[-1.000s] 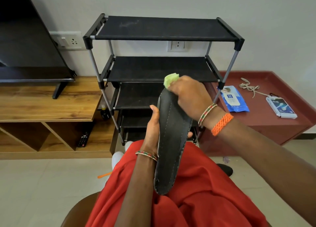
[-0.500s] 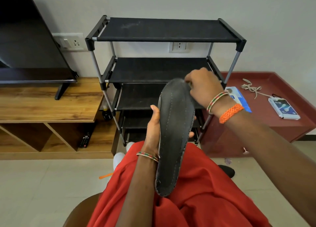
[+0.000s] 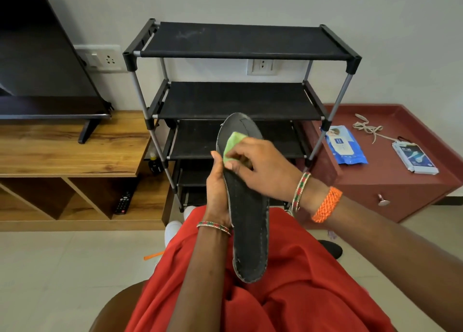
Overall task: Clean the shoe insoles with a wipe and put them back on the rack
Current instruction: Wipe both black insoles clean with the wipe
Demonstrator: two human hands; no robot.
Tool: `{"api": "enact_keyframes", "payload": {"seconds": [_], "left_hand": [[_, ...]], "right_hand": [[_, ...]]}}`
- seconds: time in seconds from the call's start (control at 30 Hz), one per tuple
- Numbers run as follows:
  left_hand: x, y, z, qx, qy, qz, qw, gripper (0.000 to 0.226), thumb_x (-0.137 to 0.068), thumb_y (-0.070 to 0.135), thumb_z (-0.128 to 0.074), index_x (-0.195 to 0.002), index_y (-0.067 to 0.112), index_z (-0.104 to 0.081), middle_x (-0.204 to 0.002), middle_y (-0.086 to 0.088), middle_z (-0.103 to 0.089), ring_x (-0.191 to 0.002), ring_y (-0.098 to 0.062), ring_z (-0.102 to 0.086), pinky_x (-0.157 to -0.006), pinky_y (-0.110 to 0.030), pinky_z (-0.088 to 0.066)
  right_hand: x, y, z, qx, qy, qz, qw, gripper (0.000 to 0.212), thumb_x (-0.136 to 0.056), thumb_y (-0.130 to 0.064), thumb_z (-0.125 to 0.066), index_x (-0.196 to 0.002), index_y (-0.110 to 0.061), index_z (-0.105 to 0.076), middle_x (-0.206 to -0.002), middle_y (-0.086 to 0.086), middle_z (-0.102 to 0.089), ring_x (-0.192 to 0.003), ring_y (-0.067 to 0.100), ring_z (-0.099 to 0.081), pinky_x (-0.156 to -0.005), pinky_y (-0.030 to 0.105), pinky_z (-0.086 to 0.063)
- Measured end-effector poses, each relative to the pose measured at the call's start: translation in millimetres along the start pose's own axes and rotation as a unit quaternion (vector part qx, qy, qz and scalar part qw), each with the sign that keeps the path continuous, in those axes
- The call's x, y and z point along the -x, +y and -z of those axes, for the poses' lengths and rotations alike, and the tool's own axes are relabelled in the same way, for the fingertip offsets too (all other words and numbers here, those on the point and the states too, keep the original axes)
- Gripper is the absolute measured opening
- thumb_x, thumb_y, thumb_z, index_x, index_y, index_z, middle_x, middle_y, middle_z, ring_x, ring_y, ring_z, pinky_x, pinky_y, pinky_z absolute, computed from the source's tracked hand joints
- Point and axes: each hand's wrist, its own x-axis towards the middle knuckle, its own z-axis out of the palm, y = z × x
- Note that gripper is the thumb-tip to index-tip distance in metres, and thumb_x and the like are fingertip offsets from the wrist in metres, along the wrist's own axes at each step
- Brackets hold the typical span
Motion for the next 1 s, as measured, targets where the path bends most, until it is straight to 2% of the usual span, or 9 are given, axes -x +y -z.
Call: {"api": "enact_keyframes", "payload": {"seconds": [0.1,0.27,0.4,0.47,0.53,0.63,0.8,0.9,1.0], "left_hand": [[-3,0,3,0.022,0.022,0.003,1.000,0.066,-0.094,0.058,-0.028,-0.097,0.007,-0.069,-0.098,-0.014,-0.066,-0.096,-0.023,-0.063,-0.091,-0.033,-0.049],[0,-4,-5,-0.064,0.015,-0.001,0.998,0.064,-0.098,0.054,-0.020,-0.099,0.007,-0.064,-0.085,-0.011,-0.073,-0.076,-0.020,-0.072,-0.061,-0.027,-0.058],[-2,0,3,-0.025,0.029,-0.020,0.999,0.068,-0.098,0.054,-0.020,-0.098,0.008,-0.070,-0.088,-0.013,-0.073,-0.080,-0.021,-0.071,-0.068,-0.029,-0.059],[-4,3,6,-0.011,0.036,-0.028,0.999,0.069,-0.098,0.054,-0.020,-0.097,0.008,-0.072,-0.090,-0.014,-0.071,-0.083,-0.022,-0.070,-0.073,-0.030,-0.057],[-4,3,4,-0.035,0.036,-0.029,0.998,0.066,-0.099,0.051,-0.019,-0.099,0.008,-0.069,-0.088,-0.011,-0.072,-0.080,-0.019,-0.071,-0.071,-0.027,-0.057],[-3,0,-2,-0.083,0.032,-0.036,0.995,0.070,-0.100,0.048,-0.019,-0.081,0.010,-0.074,-0.075,-0.005,-0.073,-0.067,-0.014,-0.071,-0.058,-0.022,-0.057],[-7,19,3,-0.089,0.077,-0.076,0.990,0.055,-0.101,0.046,-0.022,-0.092,0.010,-0.062,-0.069,-0.002,-0.072,-0.062,-0.012,-0.070,-0.057,-0.022,-0.057],[-10,26,4,-0.067,0.073,-0.086,0.991,0.056,-0.101,0.047,-0.021,-0.093,0.010,-0.062,-0.071,-0.002,-0.073,-0.063,-0.013,-0.070,-0.056,-0.023,-0.057],[-7,19,0,-0.056,0.044,-0.053,0.996,0.061,-0.100,0.050,-0.020,-0.099,0.008,-0.063,-0.079,-0.006,-0.073,-0.070,-0.017,-0.071,-0.064,-0.027,-0.058]], "right_hand": [[-1,-5,-5,-0.025,0.001,-0.003,1.000,0.003,-0.083,-0.014,-0.067,-0.083,-0.012,-0.064,-0.080,-0.007,-0.054,-0.071,0.005,-0.051,-0.065,0.023,-0.046],[-23,10,12,0.084,0.149,-0.083,0.982,0.009,-0.084,0.000,-0.058,-0.080,-0.008,-0.060,-0.083,-0.001,-0.049,-0.078,0.013,-0.046,-0.067,0.027,-0.040],[-11,0,5,-0.025,0.021,-0.053,0.998,0.011,-0.078,0.002,-0.064,-0.077,-0.007,-0.070,-0.079,0.000,-0.061,-0.073,0.011,-0.057,-0.066,0.015,-0.042],[-3,-2,-2,-0.021,-0.040,-0.050,0.998,0.011,-0.078,0.002,-0.065,-0.078,-0.008,-0.070,-0.081,0.000,-0.060,-0.073,0.012,-0.058,-0.067,0.020,-0.047],[-9,7,0,0.047,0.024,-0.046,0.998,0.013,-0.077,0.005,-0.062,-0.078,-0.007,-0.066,-0.085,0.001,-0.055,-0.080,0.017,-0.058,-0.068,0.030,-0.048],[-23,19,11,0.127,0.097,-0.076,0.984,0.017,-0.077,0.008,-0.062,-0.083,-0.008,-0.061,-0.092,0.004,-0.051,-0.088,0.018,-0.051,-0.069,0.028,-0.042],[-10,2,5,0.033,0.052,-0.007,0.998,0.026,-0.065,0.015,-0.052,-0.069,-0.011,-0.053,-0.075,-0.002,-0.055,-0.072,0.017,-0.053,-0.063,0.035,-0.045],[6,-3,-1,0.031,0.029,-0.011,0.999,0.034,-0.072,0.014,-0.055,-0.089,-0.015,-0.053,-0.082,-0.002,-0.056,-0.073,0.015,-0.053,-0.065,0.035,-0.047],[-11,9,4,0.069,0.101,-0.015,0.992,0.053,-0.070,0.019,-0.053,-0.114,-0.009,-0.057,-0.098,0.008,-0.057,-0.087,0.023,-0.055,-0.074,0.040,-0.049]]}}
